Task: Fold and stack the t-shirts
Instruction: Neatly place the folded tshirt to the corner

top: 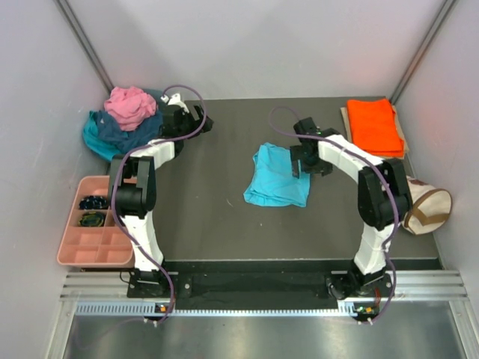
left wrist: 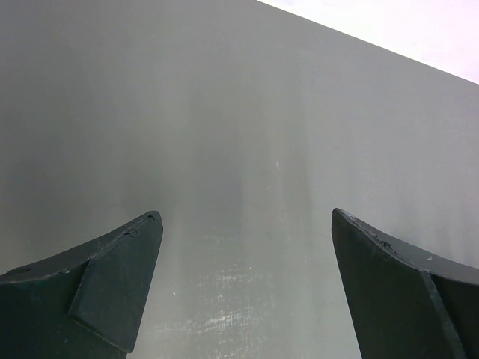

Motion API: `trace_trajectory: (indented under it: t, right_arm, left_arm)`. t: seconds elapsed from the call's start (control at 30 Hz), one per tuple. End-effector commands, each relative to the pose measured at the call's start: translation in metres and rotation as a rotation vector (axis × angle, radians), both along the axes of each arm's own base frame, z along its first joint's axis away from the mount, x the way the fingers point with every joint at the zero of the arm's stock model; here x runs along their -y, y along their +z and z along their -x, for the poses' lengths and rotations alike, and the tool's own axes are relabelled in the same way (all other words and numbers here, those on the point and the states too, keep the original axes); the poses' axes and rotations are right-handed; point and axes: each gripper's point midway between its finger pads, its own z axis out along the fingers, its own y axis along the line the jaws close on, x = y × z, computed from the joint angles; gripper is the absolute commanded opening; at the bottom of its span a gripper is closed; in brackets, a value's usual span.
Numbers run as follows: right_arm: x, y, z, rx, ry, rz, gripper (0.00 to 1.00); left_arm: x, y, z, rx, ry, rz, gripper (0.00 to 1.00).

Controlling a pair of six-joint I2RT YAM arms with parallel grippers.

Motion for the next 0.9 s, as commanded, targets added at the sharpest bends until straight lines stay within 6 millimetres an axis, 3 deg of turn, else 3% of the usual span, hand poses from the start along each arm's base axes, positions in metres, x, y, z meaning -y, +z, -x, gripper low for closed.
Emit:
trace_trajectory:
  t: [0.0,0.03,0.07,0.1,0.2,0.37,0.4,0.47,0.5,0.63,0.87]
  right_arm:
    - [-0.002,0.030,-0.008,0.150,-0.126,-0.311,0.84]
    - [-0.003,0.028,-0.004,0.152,-0.145,-0.362,0.84]
    - [-0.005,0.032,-0.016,0.219,-0.188,-0.433,0.84]
    - [-0.013,0.028,0.001,0.190,-0.181,-0.528,0.84]
    - [-0.020,0.026,0.003,0.235,-0.231,-0.683,0.84]
    - [-0.034,0.009,0.011,0.236,-0.289,-0.813,0.84]
    - [-0.034,-0.003,0.020,0.215,-0.309,-0.823,0.84]
    - [-0.040,-0.003,0.012,0.252,-0.334,-0.887,0.84]
    - [-0.039,-0.013,0.020,0.235,-0.358,-0.893,0.84]
    - [-0.041,-0.023,0.016,0.268,-0.418,-0.950,0.84]
    - [-0.032,-0.043,0.015,0.236,-0.451,-0.899,0.81]
  left_arm:
    - [0.003,0.023,-0.009,0.062,-0.014,0.025,0.99]
    - [0.004,0.023,-0.009,0.061,-0.017,0.026,0.99]
    - [0.004,0.023,-0.009,0.064,-0.017,0.028,0.99]
    - [0.004,0.022,-0.009,0.061,-0.015,0.032,0.99]
    - [0.008,0.022,-0.009,0.061,-0.024,0.046,0.99]
    - [0.009,0.021,-0.008,0.060,-0.032,0.056,0.99]
    - [0.009,0.022,-0.007,0.059,-0.030,0.057,0.99]
    - [0.010,0.022,-0.006,0.060,-0.035,0.060,0.99]
    - [0.009,0.021,-0.006,0.059,-0.032,0.059,0.99]
    - [0.010,0.022,-0.006,0.060,-0.037,0.061,0.99]
    - [0.009,0.024,-0.007,0.065,-0.033,0.055,0.99]
